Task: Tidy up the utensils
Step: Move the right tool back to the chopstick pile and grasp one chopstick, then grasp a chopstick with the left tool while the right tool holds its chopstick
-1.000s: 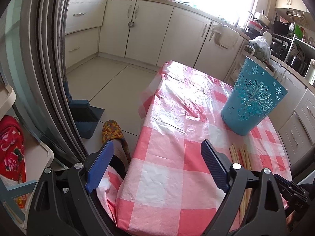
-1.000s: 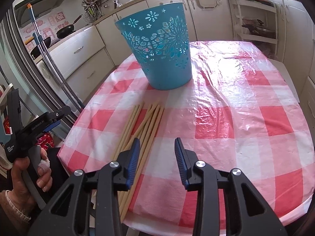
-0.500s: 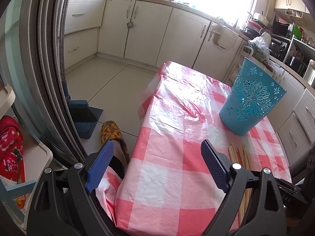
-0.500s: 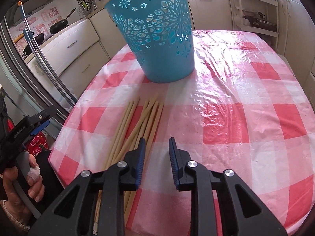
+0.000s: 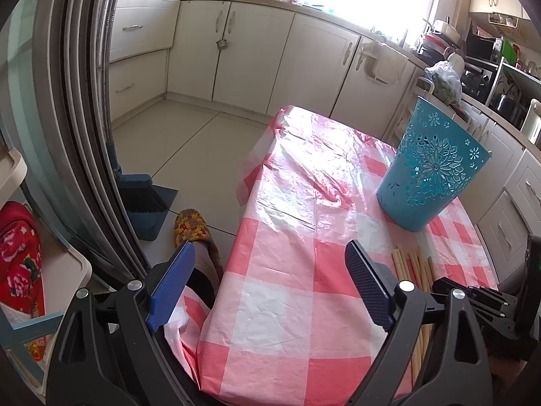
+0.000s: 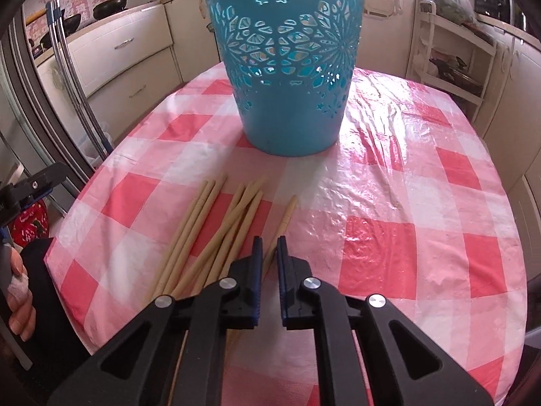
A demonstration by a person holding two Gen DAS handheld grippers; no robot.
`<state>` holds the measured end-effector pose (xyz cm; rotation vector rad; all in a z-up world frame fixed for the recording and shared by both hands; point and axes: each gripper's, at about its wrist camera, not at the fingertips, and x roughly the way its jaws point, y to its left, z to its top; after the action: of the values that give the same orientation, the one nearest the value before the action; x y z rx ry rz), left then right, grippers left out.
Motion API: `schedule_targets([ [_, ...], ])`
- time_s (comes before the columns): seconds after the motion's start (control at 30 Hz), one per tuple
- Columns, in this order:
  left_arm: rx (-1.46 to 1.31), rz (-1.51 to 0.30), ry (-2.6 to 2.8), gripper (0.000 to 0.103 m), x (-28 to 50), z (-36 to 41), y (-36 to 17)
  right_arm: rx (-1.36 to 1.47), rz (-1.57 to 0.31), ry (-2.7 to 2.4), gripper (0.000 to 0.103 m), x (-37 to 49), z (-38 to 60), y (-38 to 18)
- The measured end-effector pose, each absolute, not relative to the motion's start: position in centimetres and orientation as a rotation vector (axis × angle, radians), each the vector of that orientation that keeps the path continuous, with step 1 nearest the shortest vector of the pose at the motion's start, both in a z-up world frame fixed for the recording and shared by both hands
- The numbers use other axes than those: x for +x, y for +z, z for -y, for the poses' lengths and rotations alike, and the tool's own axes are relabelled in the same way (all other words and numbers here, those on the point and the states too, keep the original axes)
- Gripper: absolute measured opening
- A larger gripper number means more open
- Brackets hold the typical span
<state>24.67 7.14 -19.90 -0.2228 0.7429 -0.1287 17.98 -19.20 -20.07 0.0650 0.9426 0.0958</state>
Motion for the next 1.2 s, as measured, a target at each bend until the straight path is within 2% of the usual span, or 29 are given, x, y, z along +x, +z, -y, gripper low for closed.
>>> schedule_targets([
  [0.47,-0.164,-0.767,-0.124,0.086,25.0,-6.1,-20.1,0.093,-0.947,0.06,0.007,16.9,22.8,-20.0],
  [1.2,-0.064,-0.87,-0.182,0.086,24.0,-0.2,-18.7,0.182,-0.919,0.136,0.008,16.6,24.0,-20.2],
])
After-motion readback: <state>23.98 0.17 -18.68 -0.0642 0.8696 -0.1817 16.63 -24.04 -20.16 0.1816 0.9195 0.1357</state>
